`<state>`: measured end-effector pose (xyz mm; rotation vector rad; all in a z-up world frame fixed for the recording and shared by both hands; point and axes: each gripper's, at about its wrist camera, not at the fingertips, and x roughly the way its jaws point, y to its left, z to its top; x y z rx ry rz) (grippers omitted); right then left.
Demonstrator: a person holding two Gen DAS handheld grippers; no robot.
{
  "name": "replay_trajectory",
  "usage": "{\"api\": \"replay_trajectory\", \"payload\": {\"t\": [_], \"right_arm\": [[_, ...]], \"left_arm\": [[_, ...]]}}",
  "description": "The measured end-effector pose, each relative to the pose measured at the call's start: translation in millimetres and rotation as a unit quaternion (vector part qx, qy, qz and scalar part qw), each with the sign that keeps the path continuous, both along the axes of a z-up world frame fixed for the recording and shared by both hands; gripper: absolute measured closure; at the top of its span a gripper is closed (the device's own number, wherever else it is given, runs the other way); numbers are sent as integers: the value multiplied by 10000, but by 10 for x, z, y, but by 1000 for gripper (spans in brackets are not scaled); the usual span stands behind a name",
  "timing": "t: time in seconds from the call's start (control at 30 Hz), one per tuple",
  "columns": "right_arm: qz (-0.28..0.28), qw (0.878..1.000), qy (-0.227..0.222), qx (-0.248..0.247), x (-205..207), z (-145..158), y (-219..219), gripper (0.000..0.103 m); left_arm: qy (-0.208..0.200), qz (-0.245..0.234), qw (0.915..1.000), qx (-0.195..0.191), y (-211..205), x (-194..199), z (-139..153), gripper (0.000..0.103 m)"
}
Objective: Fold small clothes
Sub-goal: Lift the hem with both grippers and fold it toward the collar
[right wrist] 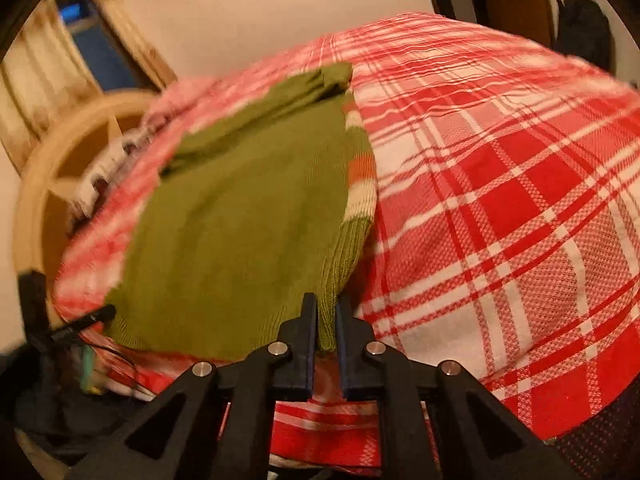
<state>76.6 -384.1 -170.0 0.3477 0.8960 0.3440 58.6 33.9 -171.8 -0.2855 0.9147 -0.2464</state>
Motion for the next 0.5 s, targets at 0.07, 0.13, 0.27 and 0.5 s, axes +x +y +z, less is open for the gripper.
{"api": "replay_trajectory", "payload": {"t": [0.07,0.13,0.27,0.5], "right_arm": [[-24,9995,-62,298,0,37,-48,95],[-18,9981,-146,596,-8,85,-75,95],[-46,9953,-282,930,24,193,-110,95],[-240,9951,-412,869,317,377,-124,95]], "left_arm": [[-141,8,9999,-46,45,14,78,96],[-184,48,9997,-179,108,30,110,96],[-237,137,9986,-450,223,124,174,96],[-506,130,9967,-613,265,371,312,96]]}}
